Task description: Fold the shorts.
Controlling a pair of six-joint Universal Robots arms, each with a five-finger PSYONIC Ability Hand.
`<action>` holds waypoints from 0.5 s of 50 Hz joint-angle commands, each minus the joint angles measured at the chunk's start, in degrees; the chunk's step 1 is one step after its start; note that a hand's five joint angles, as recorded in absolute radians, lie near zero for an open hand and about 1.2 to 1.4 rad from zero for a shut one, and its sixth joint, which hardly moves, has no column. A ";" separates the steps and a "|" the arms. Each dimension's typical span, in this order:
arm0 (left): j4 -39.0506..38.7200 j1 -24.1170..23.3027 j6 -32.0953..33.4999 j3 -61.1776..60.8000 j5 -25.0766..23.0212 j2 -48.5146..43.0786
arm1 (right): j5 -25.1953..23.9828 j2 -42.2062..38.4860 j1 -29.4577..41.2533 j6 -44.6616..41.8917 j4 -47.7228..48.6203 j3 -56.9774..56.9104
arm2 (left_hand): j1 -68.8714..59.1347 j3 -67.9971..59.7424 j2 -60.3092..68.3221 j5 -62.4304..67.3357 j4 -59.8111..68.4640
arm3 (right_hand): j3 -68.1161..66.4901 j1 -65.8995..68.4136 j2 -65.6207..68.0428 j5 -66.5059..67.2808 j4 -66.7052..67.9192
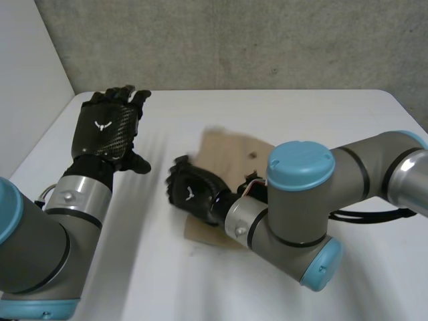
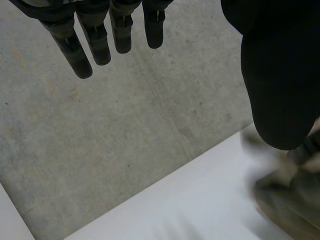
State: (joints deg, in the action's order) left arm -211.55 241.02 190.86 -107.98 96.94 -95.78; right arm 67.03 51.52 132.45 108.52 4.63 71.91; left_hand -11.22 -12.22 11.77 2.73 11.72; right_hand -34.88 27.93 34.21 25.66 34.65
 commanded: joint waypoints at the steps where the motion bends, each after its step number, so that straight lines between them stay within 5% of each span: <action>1: 1.31 1.03 -0.05 4.87 -0.09 -0.81 | 0.99 4.79 -2.09 22.97 0.38 0.16 | 0.67 1.67 -1.22 -2.18 -1.17 | 24.88 -17.93 -24.21 -25.66 -24.65; 8: 5.26 -0.45 -0.14 13.48 -0.44 -5.72 | 3.89 16.49 -9.73 59.03 -0.67 1.47 | 0.33 1.34 -0.88 -1.85 -0.83 | 24.88 -17.93 -24.21 -25.66 -24.65; 11: 7.02 -3.08 -0.40 16.74 -0.53 -8.89 | 5.65 16.85 -13.34 64.70 -3.56 2.00 | 0.00 1.00 -0.55 -1.51 -0.50 | 24.88 -17.93 -24.21 -25.66 -24.65; 16: 13.61 -9.94 -0.67 23.68 -0.79 -18.29 | 7.59 12.65 -15.11 63.40 -10.69 1.56 | 0.00 1.00 -0.55 -1.51 -0.50 | 24.88 -17.93 -24.21 -25.66 -24.65; 25: 22.32 -11.80 -0.84 28.35 0.61 -30.08 | 8.38 -0.10 -15.81 56.89 -12.19 -0.63 | -0.67 0.33 0.13 -0.84 0.18 | 24.88 -17.93 -24.21 -25.66 -24.65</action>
State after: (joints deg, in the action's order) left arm -195.21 230.14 190.08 -82.57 96.49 -117.78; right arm 74.94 60.82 116.55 170.73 -6.95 73.03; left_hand -11.22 -12.22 11.77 2.73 11.72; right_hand -12.26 11.77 12.63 4.02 13.61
